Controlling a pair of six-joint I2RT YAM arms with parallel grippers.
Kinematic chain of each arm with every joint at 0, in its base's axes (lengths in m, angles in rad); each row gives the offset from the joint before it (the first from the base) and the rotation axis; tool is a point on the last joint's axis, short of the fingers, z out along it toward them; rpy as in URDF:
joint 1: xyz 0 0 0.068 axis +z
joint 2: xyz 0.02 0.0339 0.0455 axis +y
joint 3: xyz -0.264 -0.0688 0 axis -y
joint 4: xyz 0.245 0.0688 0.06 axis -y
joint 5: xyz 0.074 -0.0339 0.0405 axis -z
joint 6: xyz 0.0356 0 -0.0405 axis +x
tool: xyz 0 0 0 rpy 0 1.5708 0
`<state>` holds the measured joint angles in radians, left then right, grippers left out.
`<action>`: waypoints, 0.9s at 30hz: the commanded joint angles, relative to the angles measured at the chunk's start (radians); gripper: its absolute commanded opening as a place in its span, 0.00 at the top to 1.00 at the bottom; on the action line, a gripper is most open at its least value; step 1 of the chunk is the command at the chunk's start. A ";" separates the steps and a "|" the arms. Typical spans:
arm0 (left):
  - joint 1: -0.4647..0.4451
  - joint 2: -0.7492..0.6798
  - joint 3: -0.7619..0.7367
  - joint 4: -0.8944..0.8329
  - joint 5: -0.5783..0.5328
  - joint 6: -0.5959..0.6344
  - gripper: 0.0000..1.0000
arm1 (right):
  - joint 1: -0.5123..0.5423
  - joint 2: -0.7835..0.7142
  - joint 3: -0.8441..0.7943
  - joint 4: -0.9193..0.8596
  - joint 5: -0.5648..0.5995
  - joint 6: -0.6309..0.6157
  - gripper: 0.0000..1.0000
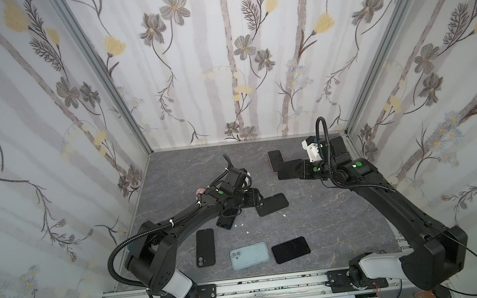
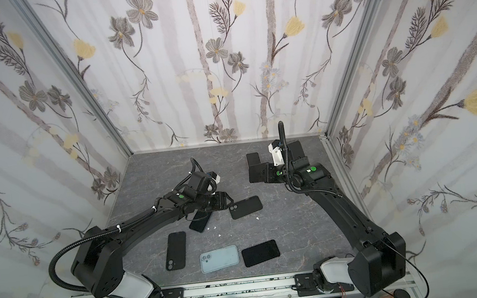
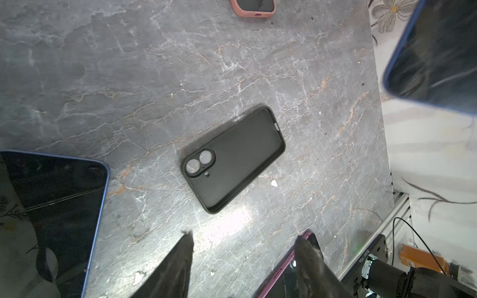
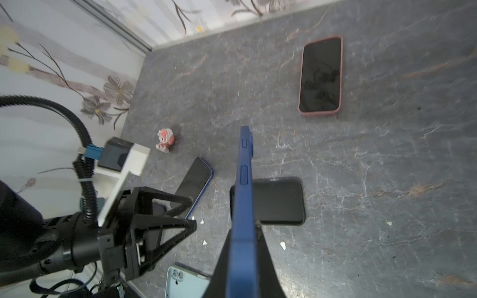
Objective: Put the phone into the phone case
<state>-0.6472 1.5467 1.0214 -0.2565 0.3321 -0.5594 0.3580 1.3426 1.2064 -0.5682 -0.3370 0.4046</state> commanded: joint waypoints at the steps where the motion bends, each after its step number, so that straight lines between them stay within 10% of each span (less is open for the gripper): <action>1: 0.026 0.000 -0.048 0.126 0.061 -0.092 0.49 | 0.011 0.059 -0.021 0.027 -0.126 -0.028 1.00; 27: 0.035 0.139 -0.097 0.247 0.039 -0.175 0.42 | 0.077 0.398 -0.011 0.075 -0.323 -0.057 1.00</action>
<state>-0.6144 1.6714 0.9211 -0.0502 0.3565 -0.7197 0.4358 1.7386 1.1999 -0.5232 -0.6189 0.3645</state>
